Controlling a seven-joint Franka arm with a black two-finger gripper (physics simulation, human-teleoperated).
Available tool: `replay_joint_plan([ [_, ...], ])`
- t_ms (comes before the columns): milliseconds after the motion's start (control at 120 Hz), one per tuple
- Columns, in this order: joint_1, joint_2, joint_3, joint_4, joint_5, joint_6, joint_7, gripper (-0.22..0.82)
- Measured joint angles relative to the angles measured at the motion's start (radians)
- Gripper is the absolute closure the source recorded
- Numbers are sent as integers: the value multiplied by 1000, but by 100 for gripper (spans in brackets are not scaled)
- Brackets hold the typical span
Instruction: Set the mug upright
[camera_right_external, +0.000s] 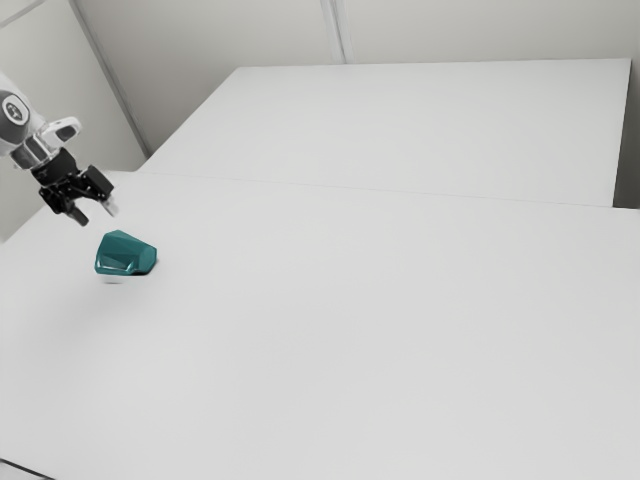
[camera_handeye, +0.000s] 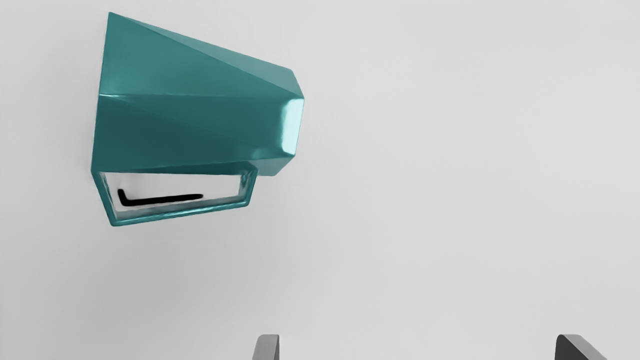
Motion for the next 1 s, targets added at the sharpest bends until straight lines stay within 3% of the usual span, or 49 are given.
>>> replay_joint_plan([
  [308,104,272,1,259,-141,-19,234,0],
  [550,129,406,-2,412,-220,-29,351,0],
  [1000,188,530,-7,493,-326,-107,485,0],
])
